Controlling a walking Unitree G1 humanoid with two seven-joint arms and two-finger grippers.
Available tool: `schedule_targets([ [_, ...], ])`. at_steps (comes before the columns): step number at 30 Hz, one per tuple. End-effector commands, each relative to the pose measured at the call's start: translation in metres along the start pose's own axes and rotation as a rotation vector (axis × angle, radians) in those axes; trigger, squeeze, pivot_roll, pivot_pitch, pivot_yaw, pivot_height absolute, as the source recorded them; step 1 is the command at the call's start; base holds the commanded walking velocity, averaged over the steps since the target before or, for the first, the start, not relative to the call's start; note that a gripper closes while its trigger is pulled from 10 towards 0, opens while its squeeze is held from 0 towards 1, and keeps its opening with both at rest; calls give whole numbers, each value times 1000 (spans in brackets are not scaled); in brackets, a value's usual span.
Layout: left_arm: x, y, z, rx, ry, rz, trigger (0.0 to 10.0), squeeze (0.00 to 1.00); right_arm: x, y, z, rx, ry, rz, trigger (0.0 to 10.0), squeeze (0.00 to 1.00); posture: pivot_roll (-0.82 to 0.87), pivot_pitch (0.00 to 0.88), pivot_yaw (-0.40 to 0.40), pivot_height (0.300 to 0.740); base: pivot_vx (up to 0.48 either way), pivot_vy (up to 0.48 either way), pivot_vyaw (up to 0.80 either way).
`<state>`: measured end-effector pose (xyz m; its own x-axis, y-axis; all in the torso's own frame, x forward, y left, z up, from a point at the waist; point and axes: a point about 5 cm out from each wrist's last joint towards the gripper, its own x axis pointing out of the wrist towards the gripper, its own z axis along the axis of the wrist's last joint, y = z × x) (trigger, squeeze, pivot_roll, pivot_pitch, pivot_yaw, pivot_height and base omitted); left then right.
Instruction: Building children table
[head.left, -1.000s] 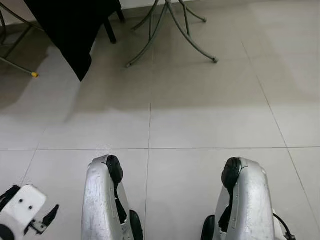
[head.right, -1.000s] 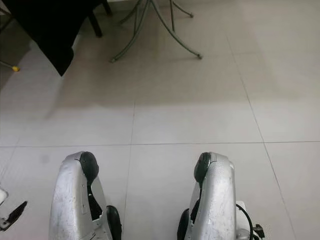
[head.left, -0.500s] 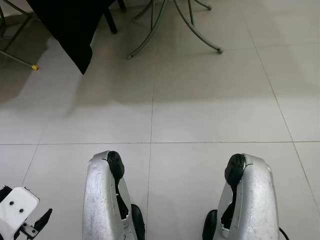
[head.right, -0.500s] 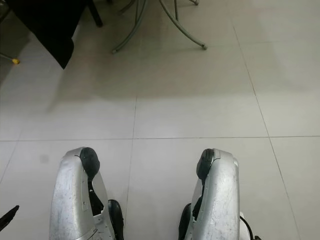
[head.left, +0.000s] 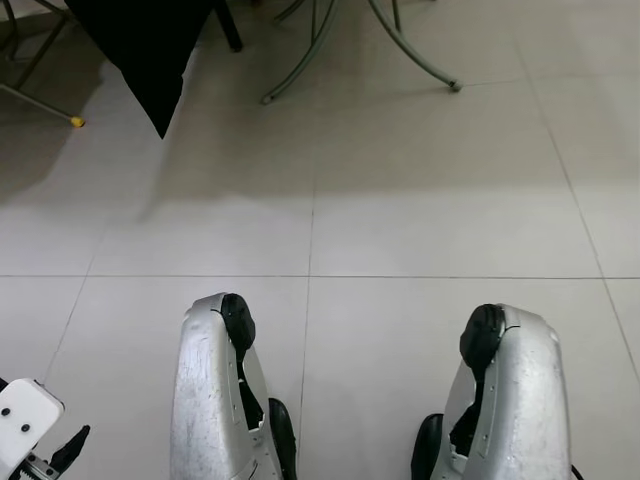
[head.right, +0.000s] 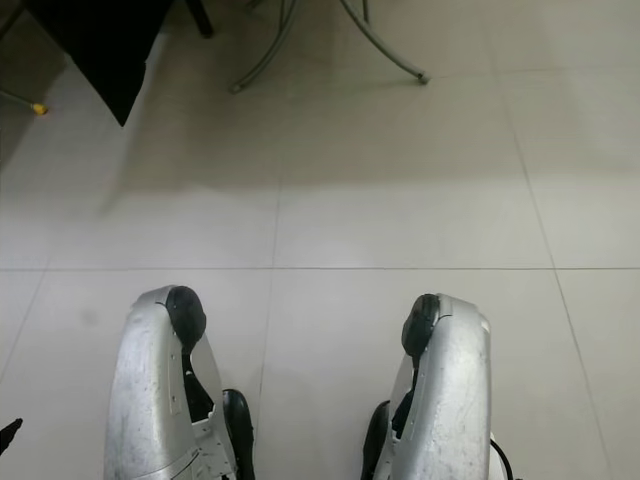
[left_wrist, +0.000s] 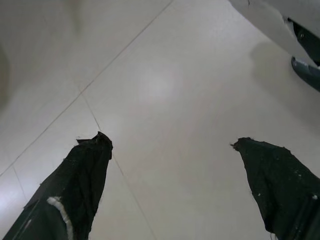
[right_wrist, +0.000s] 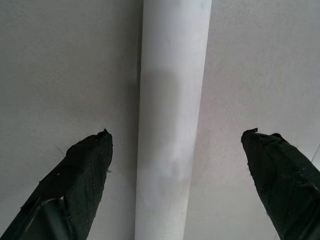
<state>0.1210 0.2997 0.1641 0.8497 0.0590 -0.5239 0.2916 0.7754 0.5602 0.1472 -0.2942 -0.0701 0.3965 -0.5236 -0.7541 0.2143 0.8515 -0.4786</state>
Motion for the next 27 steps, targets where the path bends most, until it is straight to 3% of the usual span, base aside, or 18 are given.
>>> schedule_targets([
  [1, -4, 2, -7, -4, 48, -14, 10000, 0, -3, 12, -15, 25, 52, 27, 10000, 0, 419, 359, 170, 300, 0, 0, 0],
  [9, -11, 11, -10, 11, 71, -2, 10000, 0, -4, 12, -17, -31, 46, 28, 10000, 0, 466, 355, 187, 300, 0, 0, 0],
  [21, -27, 39, -5, 66, 99, 52, 10000, 0, -9, 29, -23, 11, 72, 51, 10000, 0, 562, 331, 225, 300, 0, 0, 0],
  [26, -27, 42, -3, 80, 101, 40, 10000, 0, -10, 35, -25, 44, 72, 84, 10000, 0, 561, 333, 245, 300, 0, 0, 0],
  [27, -26, 42, -3, 82, 99, 36, 10000, 0, -11, 37, -27, 46, 76, 107, 9490, 0, 560, 334, 249, 300, 0, 0, 0],
])
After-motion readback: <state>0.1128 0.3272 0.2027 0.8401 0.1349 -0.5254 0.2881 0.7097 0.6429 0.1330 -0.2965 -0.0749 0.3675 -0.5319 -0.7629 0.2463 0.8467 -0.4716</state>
